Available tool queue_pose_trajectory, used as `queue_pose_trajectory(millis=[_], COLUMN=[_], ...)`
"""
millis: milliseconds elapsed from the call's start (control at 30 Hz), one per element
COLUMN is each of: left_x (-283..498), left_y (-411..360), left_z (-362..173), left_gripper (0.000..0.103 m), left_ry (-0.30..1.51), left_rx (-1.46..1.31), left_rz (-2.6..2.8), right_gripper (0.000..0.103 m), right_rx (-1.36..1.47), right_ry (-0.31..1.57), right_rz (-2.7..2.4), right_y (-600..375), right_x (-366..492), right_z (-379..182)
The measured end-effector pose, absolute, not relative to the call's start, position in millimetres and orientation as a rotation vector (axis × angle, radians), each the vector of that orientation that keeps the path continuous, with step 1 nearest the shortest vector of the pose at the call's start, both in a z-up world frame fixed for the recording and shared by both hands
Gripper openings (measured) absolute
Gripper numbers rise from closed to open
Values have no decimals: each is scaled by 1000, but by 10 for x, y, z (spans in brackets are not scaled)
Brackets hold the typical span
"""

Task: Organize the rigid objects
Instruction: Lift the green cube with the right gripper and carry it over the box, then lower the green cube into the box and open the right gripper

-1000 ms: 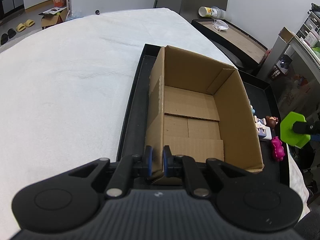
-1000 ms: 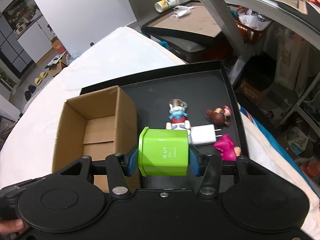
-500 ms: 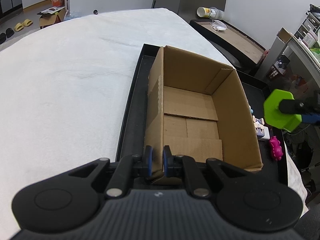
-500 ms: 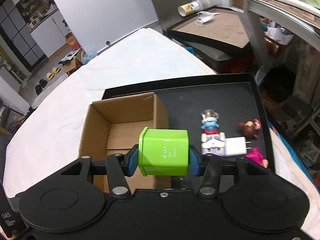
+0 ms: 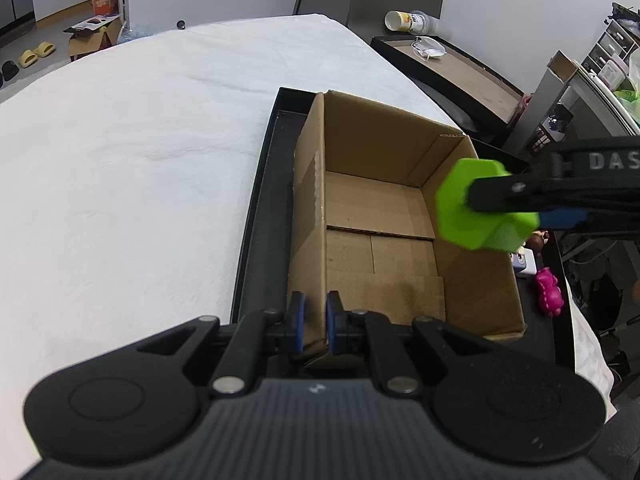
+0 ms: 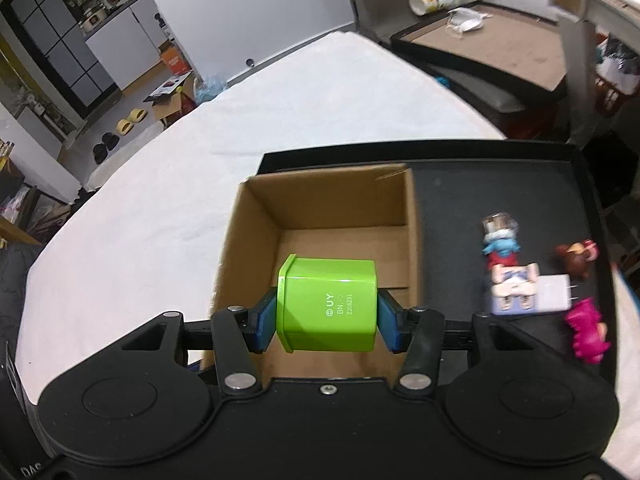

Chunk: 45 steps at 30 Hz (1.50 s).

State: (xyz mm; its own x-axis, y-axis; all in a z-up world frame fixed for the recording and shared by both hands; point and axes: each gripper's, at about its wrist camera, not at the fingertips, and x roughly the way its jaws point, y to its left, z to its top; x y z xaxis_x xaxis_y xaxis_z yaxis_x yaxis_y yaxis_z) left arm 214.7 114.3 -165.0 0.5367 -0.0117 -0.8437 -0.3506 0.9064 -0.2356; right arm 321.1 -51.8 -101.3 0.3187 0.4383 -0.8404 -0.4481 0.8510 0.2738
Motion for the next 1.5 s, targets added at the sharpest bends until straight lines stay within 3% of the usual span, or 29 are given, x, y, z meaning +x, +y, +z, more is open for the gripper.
queue_pose_trajectory(millis=[600,1133,1500], left_x=[2167,2179,2209], left_y=[1161,1119,1104], left_z=[-1641,-1650,-1659], left_gripper=[10,10,10], left_ry=[994,1004,1022], left_rx=[-426,-396,-383], left_rz=[208,222,231], right_gripper=[53,61,61], right_rx=[58,35,61], right_ry=[1190,1100,1113], right_rz=[625,540,444], right_y=[-288,-1120,-1784], right_x=[3106,3245,3434], right_z=[-1223,-942,-1053])
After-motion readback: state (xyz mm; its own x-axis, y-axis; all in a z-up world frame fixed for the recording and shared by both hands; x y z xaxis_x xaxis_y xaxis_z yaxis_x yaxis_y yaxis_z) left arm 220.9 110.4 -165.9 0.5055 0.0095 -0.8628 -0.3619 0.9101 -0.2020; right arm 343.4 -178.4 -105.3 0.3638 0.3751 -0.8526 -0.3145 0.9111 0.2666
